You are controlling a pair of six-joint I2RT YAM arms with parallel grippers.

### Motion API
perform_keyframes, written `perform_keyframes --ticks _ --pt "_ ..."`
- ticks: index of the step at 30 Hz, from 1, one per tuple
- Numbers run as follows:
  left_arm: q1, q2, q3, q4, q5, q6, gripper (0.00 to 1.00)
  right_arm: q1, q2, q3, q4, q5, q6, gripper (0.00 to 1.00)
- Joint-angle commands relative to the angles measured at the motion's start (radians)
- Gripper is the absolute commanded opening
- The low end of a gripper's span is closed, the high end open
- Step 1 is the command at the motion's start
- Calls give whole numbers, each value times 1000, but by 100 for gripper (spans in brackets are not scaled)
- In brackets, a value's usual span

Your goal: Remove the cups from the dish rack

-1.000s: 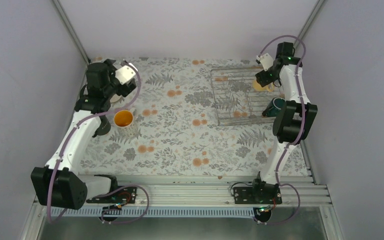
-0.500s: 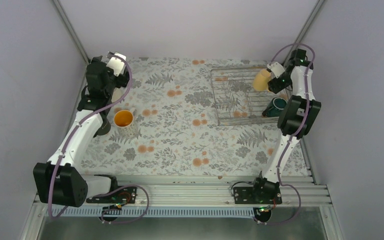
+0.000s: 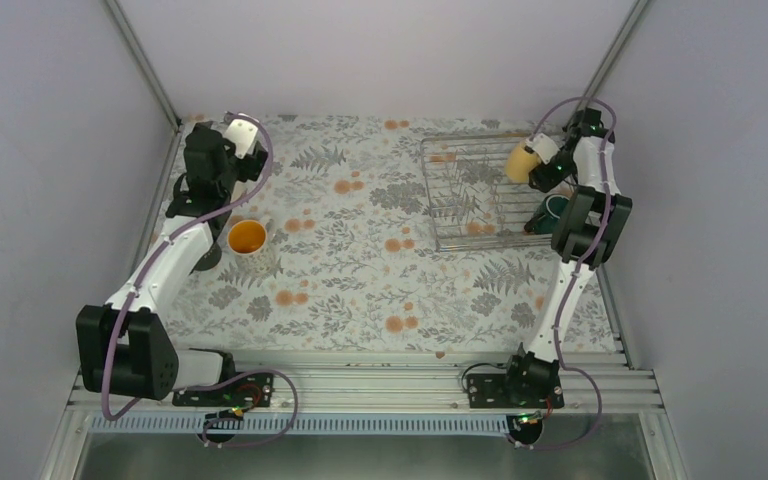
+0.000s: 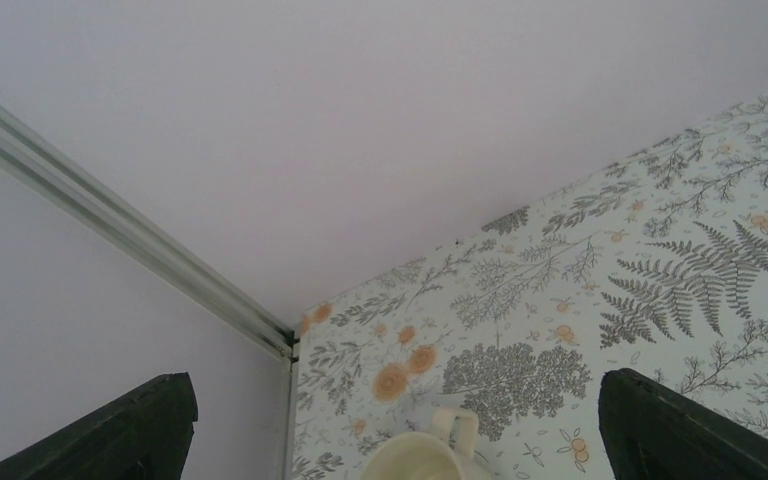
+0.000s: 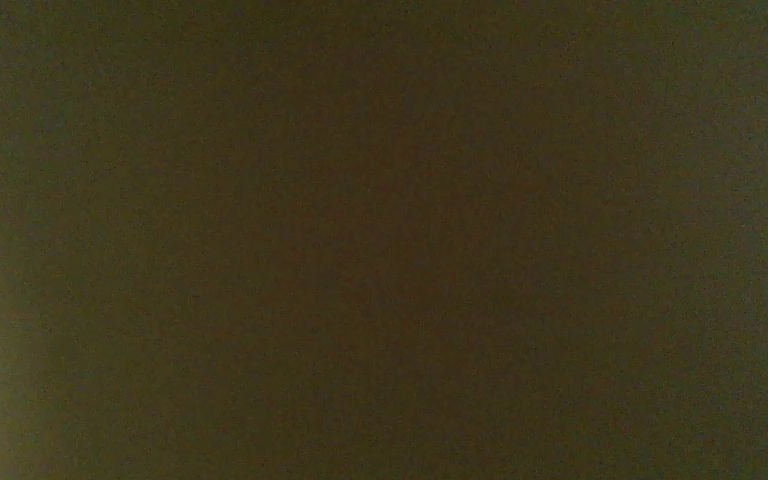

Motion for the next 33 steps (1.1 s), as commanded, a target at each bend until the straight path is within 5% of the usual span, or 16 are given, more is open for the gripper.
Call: perform_keyframes --ticks 1,5,13,24,33 --pt "2 -3 -22 53 -9 26 100 -2 28 35 28 -43 -41 64" --pt "2 6 -33 73 -6 23 100 -2 21 28 60 -78 -25 35" --pt "0 51 -1 43 70 20 93 -2 21 63 23 -112 6 4" --pt "-54 91 141 11 191 93 93 18 -252 -9 -51 -263 91 3" --pt "-207 109 112 106 312 247 94 182 -468 18 -198 -518 223 3"
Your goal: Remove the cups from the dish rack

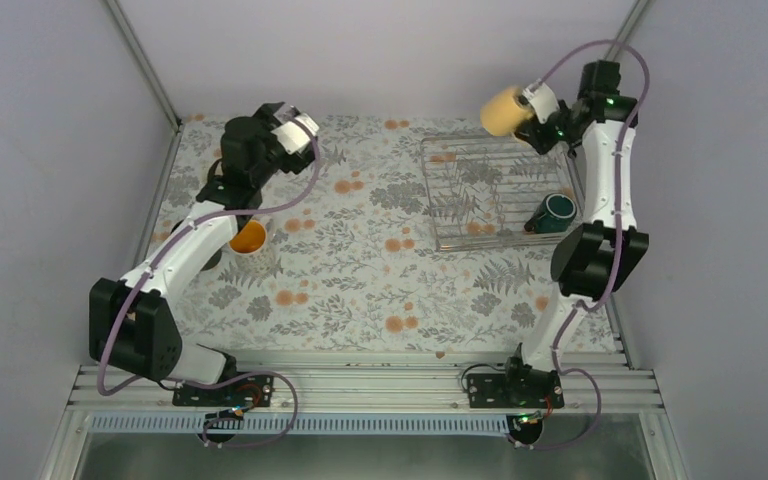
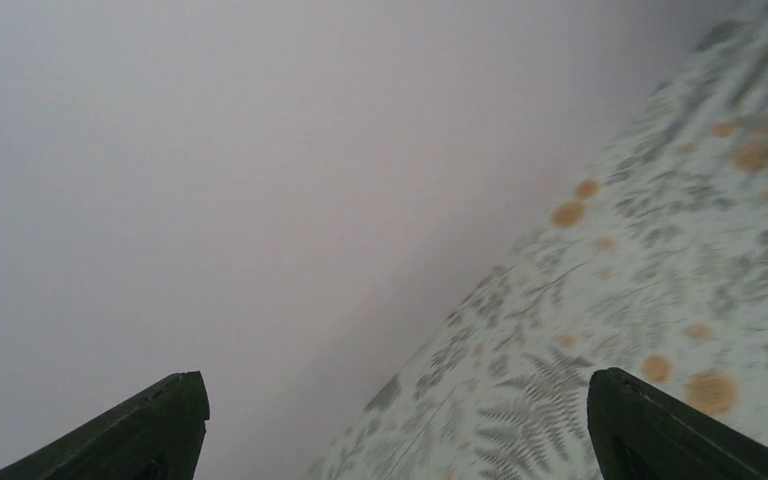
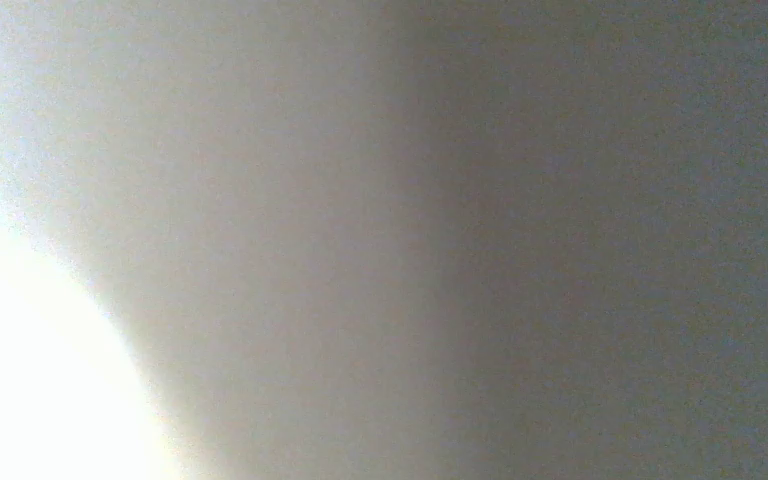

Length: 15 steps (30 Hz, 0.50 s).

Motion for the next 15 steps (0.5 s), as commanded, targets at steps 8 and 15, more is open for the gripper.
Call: perform_keyframes --ticks 8,15 --pt "-36 -107 -129 207 371 62 96 209 -54 188 -152 -600 226 3" --pt "-11 -137 -221 385 718 -46 99 301 -71 98 -152 -834 203 3"
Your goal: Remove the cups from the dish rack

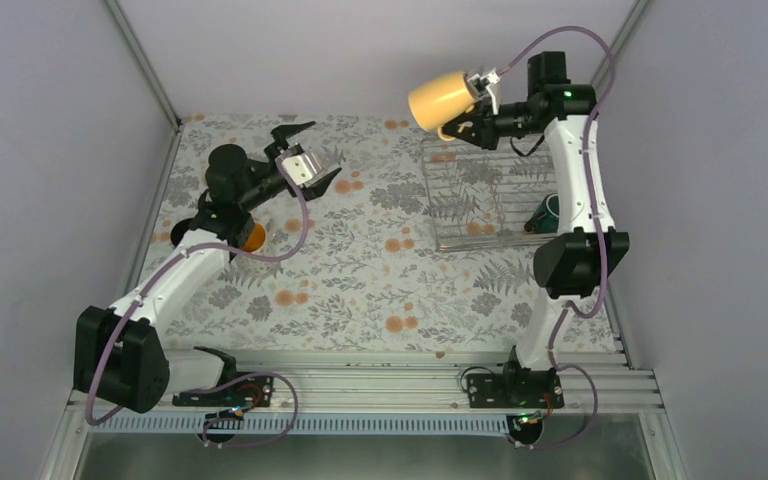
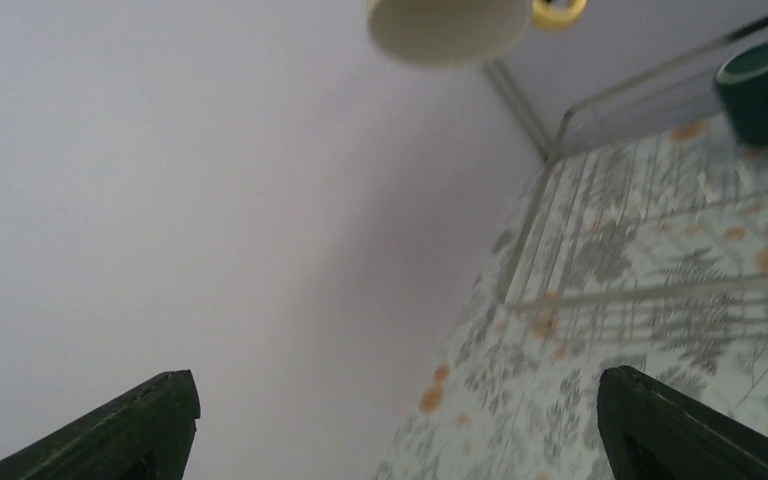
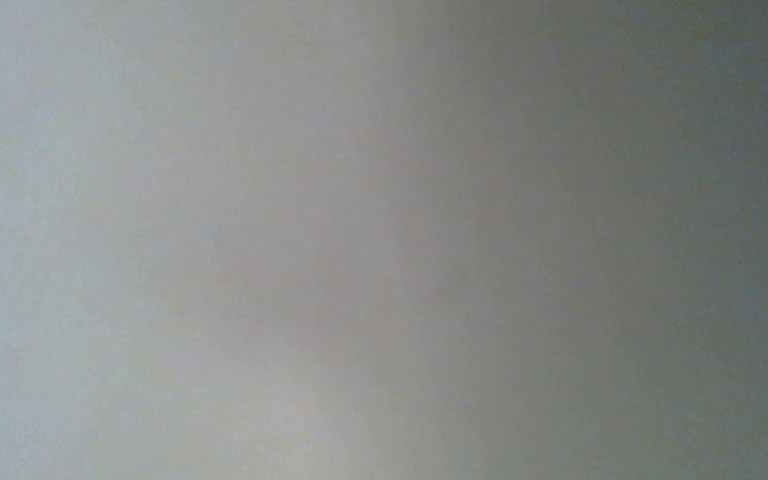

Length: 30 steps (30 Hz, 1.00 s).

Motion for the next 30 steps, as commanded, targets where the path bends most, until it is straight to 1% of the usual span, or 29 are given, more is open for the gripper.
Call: perform_keyframes --ticks 1,3,6,8,11,14,19,22,25,30 --pt "13 20 8 166 240 -120 99 67 -28 -50 11 -289 3 3" --pt "15 47 30 189 253 -155 98 104 -37 -62 11 -290 -10 3" --pt "14 85 64 218 279 -196 97 160 -44 -92 11 -338 -24 3" --pt "9 105 88 218 300 -209 96 192 -47 -105 15 -350 -36 3" --pt "-2 120 94 236 331 -206 95 235 -47 -143 61 -357 -4 3" --pt "-10 131 91 279 314 -217 94 267 -26 -148 47 -368 -23 3" --pt "-23 150 127 280 261 -213 92 311 3 -130 21 -384 -43 3" --pt "-25 154 148 262 235 -197 92 348 -1 -153 29 -374 -45 3" --pt "-25 147 165 260 232 -226 87 373 2 -170 34 -374 -47 3" --pt "-26 148 195 222 239 -229 73 397 40 -137 11 -385 -62 3"
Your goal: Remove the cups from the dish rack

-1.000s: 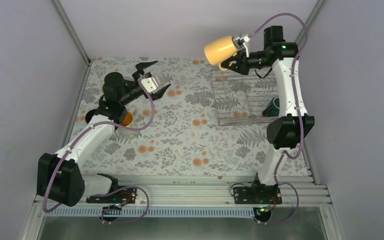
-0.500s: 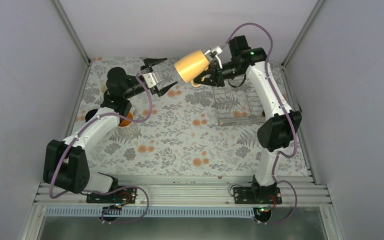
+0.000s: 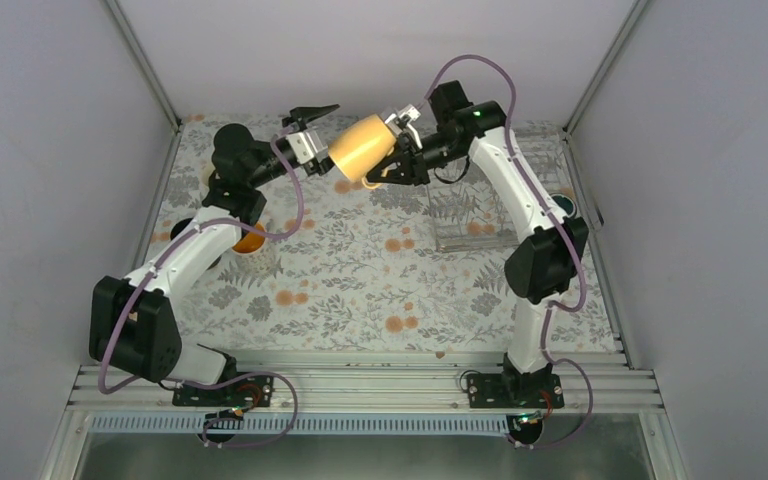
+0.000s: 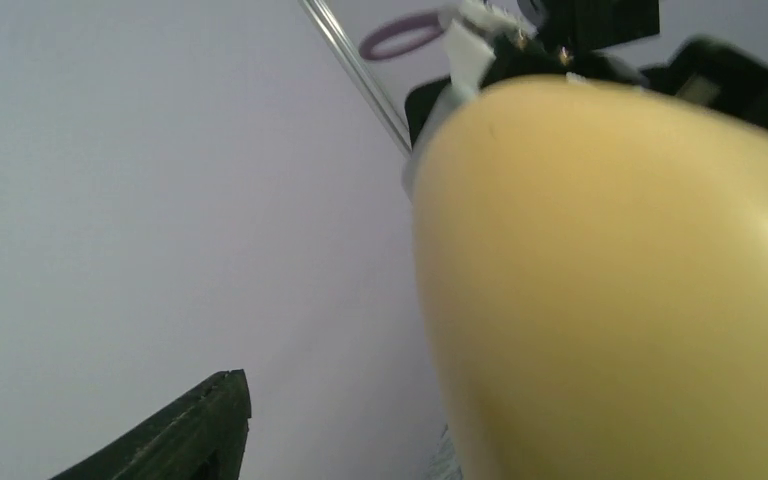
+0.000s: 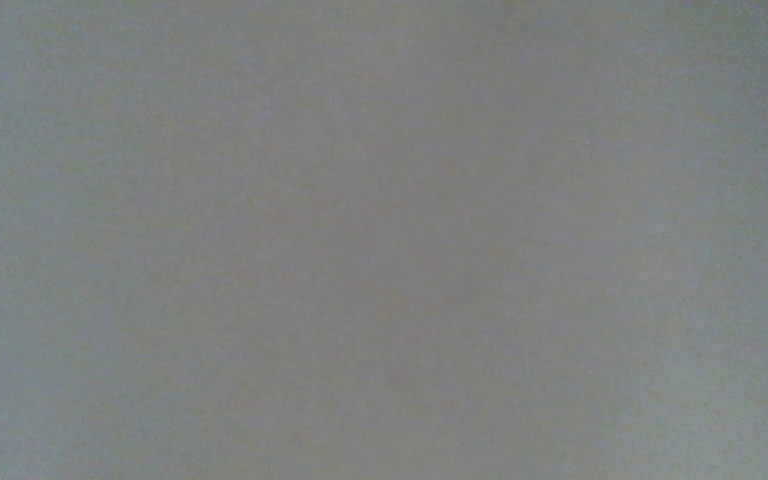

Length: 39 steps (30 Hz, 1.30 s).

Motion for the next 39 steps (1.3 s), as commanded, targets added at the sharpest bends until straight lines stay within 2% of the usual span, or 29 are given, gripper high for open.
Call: perform_keyframes --ticks 1,14,17,22,24,26,27,29,33,35,37,39 --pt "-5 0 47 2 5 -9 68 36 27 40 -3 -108 -35 3" --pt "-8 -6 70 -55 13 -19 8 57 112 130 -3 -143 -21 11" --pt "-8 -17 70 -66 -1 -25 3 55 125 144 -3 -125 -24 13" --pt "-13 -18 72 -71 -41 -31 2 47 115 113 0 -104 -74 20" --pt "-14 -21 71 -86 -39 -18 2 38 90 71 51 -83 -70 36" --pt "-15 -28 71 -102 -40 -9 2 32 52 5 183 -7 19 48" --pt "-15 -33 70 -114 -42 -3 2 30 31 -36 267 54 44 58" --pt "-15 -46 73 -146 -52 16 2 24 -5 -98 331 158 30 64" --pt "-15 -81 77 -227 -106 89 2 -6 -16 -123 337 274 -14 67" --pt "-12 -99 75 -252 -161 110 2 -34 -12 -108 329 274 -18 70" --pt "-6 -109 85 -292 -204 132 2 -64 -20 -106 324 266 -27 77" --pt "5 -116 92 -320 -238 143 2 -82 -31 -110 328 268 -28 78"
